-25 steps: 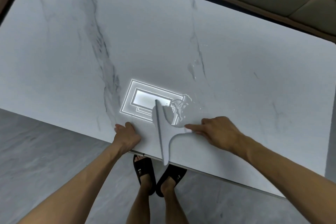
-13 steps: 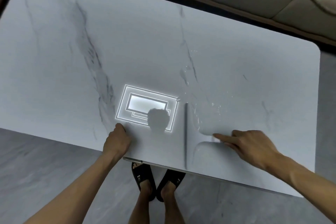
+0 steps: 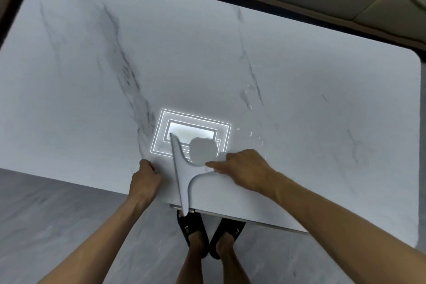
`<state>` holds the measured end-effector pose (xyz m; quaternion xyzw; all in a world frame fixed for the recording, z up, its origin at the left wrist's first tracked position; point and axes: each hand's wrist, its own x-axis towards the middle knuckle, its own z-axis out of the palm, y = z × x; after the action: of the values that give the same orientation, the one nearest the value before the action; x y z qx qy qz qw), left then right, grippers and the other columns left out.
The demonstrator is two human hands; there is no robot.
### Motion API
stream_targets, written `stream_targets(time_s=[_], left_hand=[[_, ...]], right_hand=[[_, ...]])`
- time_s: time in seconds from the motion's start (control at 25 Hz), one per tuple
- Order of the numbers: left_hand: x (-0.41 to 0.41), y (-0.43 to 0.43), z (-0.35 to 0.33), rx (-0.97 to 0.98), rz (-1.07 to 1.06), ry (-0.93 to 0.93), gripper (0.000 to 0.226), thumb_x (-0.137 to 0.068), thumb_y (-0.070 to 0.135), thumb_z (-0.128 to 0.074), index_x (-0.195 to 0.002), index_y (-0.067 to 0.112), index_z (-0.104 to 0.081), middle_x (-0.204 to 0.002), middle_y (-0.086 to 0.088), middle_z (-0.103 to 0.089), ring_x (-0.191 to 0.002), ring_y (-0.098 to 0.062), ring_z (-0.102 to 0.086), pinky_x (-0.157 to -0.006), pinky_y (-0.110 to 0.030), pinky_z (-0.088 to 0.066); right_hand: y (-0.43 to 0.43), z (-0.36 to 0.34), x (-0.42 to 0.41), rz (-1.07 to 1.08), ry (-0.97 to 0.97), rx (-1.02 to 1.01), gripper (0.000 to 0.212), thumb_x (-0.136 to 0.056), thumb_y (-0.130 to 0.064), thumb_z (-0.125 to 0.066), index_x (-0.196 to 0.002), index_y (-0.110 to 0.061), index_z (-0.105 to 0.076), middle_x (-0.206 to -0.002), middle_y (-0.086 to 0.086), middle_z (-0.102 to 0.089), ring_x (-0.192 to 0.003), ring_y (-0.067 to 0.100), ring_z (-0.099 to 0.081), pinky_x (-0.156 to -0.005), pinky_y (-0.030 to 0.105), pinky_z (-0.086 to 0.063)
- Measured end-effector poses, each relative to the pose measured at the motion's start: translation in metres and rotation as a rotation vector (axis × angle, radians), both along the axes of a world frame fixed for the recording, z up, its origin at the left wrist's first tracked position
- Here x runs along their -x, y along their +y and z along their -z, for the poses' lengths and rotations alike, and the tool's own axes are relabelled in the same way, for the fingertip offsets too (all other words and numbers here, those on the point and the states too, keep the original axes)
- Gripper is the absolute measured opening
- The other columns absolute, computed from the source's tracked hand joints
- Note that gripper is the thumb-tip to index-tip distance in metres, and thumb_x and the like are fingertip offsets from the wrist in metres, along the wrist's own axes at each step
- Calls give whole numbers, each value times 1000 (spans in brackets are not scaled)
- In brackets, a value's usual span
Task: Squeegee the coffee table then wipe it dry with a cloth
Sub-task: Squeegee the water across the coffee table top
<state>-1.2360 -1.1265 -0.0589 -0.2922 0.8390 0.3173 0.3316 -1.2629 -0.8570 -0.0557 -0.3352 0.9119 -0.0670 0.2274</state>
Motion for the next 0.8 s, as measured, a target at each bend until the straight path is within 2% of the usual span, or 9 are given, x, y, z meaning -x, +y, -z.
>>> stream_targets(time_s=[0.08,0.12,0.24,0.4,0.48,0.56,0.64,0.72,0.8], left_hand=[[4,9,3,-26,59,-18,12,-87,4,-43,-98,8,-40,-77,-7,-50,-64,-20,-47,-51,-30,-33],[8,15,4,-39,86,-27,10,-87,4,-42,-96,9,-39,-76,-7,-51,-63,-20,-47,-51,-30,-33],[19,34,5,-101,152,-49,4,-89,6,-40,-92,9,-40,-80,-8,-51,-64,-18,-46,-53,-29,-32],[36,52,-5,-135,233,-53,4,-93,13,-39,-93,9,-41,-87,-11,-57,-70,-21,-49,-55,-29,-33],[47,59,-13,-126,218,-15,11,-94,17,-39,-99,7,-43,-86,-12,-59,-70,-23,-52,-55,-31,-35],[60,63,-19,-115,196,41,12,-92,17,-44,-100,8,-45,-78,-8,-58,-68,-24,-54,-55,-31,-37],[71,67,-22,-112,160,86,11,-91,17,-47,-98,8,-47,-73,-5,-57,-66,-24,-54,-56,-32,-38],[80,75,-20,-114,123,89,10,-90,19,-48,-93,10,-49,-76,-3,-58,-67,-21,-53,-56,-31,-37],[83,93,-13,-116,99,100,8,-86,20,-51,-82,15,-46,-86,-2,-54,-69,-20,-51,-56,-28,-35]], right_hand=[[45,-9,3,158,36,-11,40,-94,-31,-54,-130,-49,-50,-73,1,-61,-62,28,-63,-50,26,-32],[68,-16,2,238,25,-38,36,-97,-40,-45,-131,-51,-48,-73,0,-60,-63,27,-63,-51,26,-32],[123,-39,-11,391,24,-187,55,-92,-56,-6,-136,-54,-38,-75,-7,-55,-69,21,-62,-54,27,-33],[160,-73,-21,507,6,-330,41,-99,-50,-20,-137,-55,-36,-74,-11,-48,-73,20,-62,-57,28,-34],[162,-86,-12,538,60,-322,45,-98,-54,-13,-137,-55,-35,-73,-10,-53,-69,19,-60,-56,28,-34],[154,-94,9,574,90,-283,50,-95,-57,-6,-136,-56,-34,-74,-9,-57,-67,20,-59,-57,30,-39],[143,-94,40,687,55,-214,43,-98,-56,-12,-131,-53,-40,-75,-9,-61,-70,24,-58,-62,33,-43],[135,-89,81,861,0,-73,36,-99,-53,-22,-115,-38,-50,-75,-5,-61,-70,27,-56,-62,34,-41],[128,-78,133,968,-97,62,29,-99,-44,-28,-103,-24,-49,-78,0,-60,-73,29,-53,-63,35,-38]])
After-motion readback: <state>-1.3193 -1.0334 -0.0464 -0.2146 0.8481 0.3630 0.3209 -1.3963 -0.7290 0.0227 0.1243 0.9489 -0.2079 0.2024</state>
